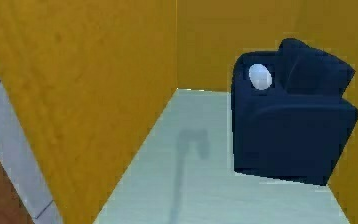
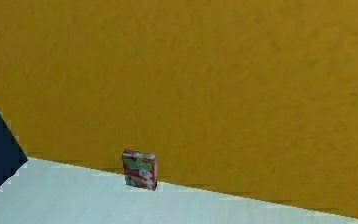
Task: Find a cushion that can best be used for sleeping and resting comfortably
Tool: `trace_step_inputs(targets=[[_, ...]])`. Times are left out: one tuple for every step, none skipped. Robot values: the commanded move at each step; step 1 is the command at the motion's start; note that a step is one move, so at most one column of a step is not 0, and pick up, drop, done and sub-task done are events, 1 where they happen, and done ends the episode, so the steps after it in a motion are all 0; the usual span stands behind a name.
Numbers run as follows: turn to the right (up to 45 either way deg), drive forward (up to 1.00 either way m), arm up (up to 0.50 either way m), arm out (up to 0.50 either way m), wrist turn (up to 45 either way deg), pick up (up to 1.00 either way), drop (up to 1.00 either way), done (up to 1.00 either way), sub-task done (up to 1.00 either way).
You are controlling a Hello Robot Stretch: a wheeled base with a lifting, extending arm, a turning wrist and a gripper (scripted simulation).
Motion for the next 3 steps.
trace_step_inputs(targets=[[0.0, 1.00, 0.00, 0.00, 0.0, 0.00, 0.00, 0.00, 0.00], [0.0, 0.40, 0.00, 0.00, 0.0, 0.00, 0.00, 0.00, 0.00], [15.0, 0.00, 0.00, 0.00, 0.0, 0.00, 0.00, 0.00, 0.00]])
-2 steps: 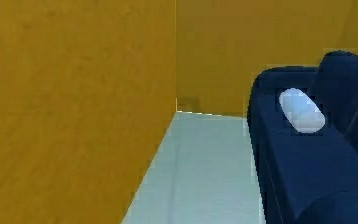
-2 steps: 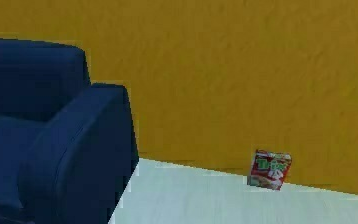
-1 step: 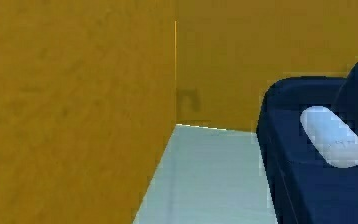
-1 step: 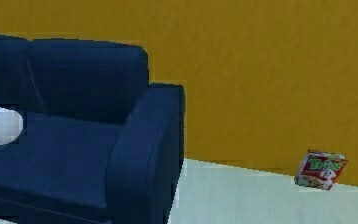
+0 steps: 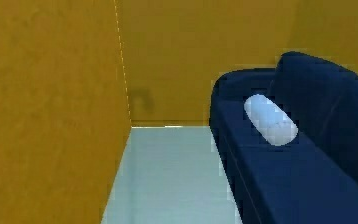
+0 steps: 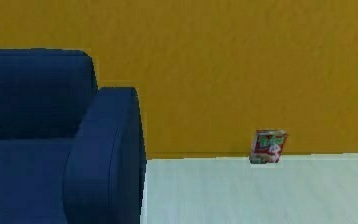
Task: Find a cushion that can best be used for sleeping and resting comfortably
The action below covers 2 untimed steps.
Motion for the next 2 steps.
trace_step_inputs(targets=[[0.0, 0.60, 0.00, 0.00, 0.0, 0.00, 0.00, 0.00, 0.00], [39.0, 0.00, 0.00, 0.00, 0.0, 0.00, 0.00, 0.00, 0.00]])
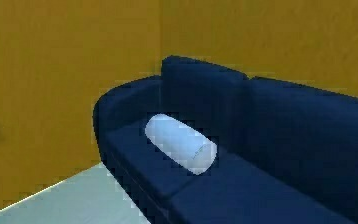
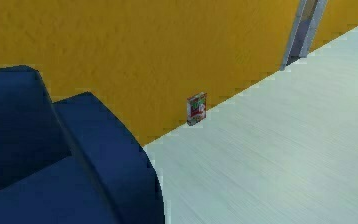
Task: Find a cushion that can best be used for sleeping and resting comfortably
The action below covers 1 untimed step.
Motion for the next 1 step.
trace_step_inputs(targets=[[0.0, 0.00, 0.00, 0.00, 0.0, 0.00, 0.00, 1.00, 0.00]])
